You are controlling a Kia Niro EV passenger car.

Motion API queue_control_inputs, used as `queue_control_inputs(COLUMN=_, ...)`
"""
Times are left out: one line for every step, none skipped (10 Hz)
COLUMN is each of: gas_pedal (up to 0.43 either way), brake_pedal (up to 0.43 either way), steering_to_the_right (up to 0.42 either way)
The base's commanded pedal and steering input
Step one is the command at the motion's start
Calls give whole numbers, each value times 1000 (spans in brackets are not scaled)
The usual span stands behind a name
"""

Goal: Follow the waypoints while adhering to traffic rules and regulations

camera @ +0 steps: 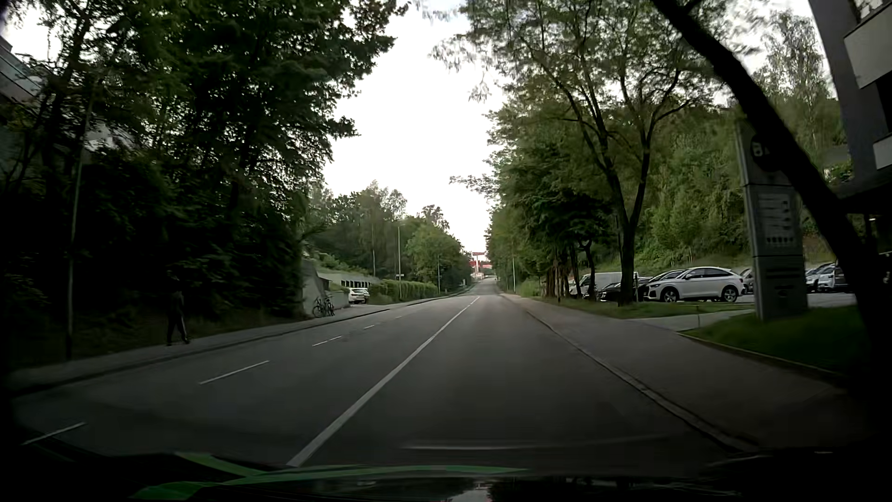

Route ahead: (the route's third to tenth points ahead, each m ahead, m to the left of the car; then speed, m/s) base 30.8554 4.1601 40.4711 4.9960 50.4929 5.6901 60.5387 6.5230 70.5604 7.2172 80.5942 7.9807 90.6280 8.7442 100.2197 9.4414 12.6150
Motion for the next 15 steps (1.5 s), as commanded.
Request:
queue_control_inputs(gas_pedal=169, brake_pedal=0, steering_to_the_right=7)
queue_control_inputs(gas_pedal=169, brake_pedal=0, steering_to_the_right=7)
queue_control_inputs(gas_pedal=169, brake_pedal=0, steering_to_the_right=7)
queue_control_inputs(gas_pedal=138, brake_pedal=0, steering_to_the_right=6)
queue_control_inputs(gas_pedal=118, brake_pedal=0, steering_to_the_right=4)
queue_control_inputs(gas_pedal=118, brake_pedal=0, steering_to_the_right=4)
queue_control_inputs(gas_pedal=118, brake_pedal=0, steering_to_the_right=4)
queue_control_inputs(gas_pedal=118, brake_pedal=0, steering_to_the_right=4)
queue_control_inputs(gas_pedal=118, brake_pedal=0, steering_to_the_right=4)
queue_control_inputs(gas_pedal=118, brake_pedal=0, steering_to_the_right=4)
queue_control_inputs(gas_pedal=118, brake_pedal=0, steering_to_the_right=2)
queue_control_inputs(gas_pedal=118, brake_pedal=0, steering_to_the_right=0)
queue_control_inputs(gas_pedal=118, brake_pedal=0, steering_to_the_right=-2)
queue_control_inputs(gas_pedal=118, brake_pedal=0, steering_to_the_right=-3)
queue_control_inputs(gas_pedal=118, brake_pedal=0, steering_to_the_right=-3)
